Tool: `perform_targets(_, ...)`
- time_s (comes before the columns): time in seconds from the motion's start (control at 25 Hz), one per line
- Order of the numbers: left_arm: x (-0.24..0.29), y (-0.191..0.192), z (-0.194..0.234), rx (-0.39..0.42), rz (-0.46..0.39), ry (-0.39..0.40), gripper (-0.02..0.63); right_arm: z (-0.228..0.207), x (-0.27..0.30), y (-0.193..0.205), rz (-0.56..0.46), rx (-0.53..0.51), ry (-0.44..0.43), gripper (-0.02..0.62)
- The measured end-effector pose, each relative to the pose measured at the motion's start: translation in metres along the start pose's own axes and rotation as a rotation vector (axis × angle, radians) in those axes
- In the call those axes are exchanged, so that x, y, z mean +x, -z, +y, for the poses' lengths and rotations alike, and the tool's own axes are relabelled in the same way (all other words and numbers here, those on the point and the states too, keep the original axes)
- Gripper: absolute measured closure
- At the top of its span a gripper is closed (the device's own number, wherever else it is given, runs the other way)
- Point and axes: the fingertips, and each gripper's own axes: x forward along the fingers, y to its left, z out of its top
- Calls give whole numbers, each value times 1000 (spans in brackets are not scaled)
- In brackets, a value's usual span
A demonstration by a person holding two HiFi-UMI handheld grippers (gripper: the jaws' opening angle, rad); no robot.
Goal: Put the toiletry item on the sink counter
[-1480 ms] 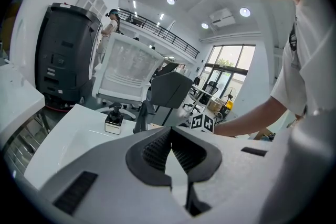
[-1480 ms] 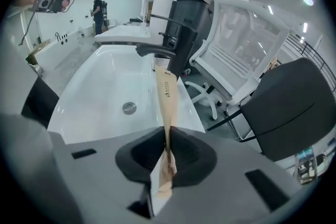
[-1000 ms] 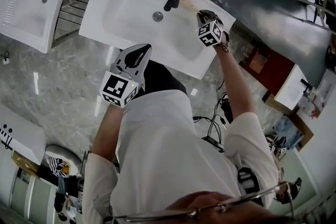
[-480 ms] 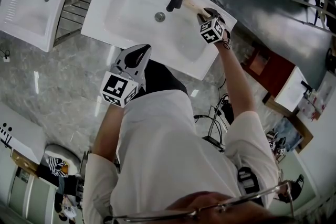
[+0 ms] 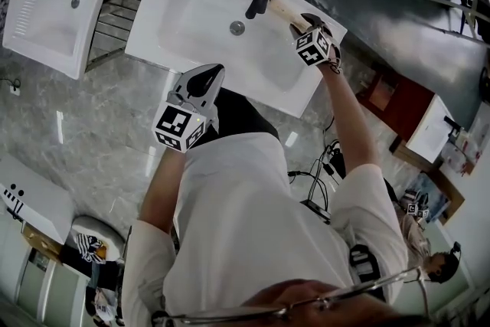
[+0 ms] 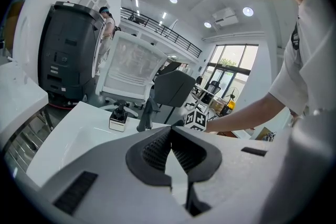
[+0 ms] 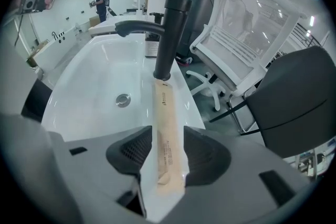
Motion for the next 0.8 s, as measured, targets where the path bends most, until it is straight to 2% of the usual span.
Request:
perform_targets(0.4, -11, -16, 2, 24, -18, 31, 603, 6, -36, -27, -40, -22, 19, 438)
perform_targets(0.8, -29, -40, 2, 84, -26, 76, 603, 11, -86, -54, -77, -15, 59, 488)
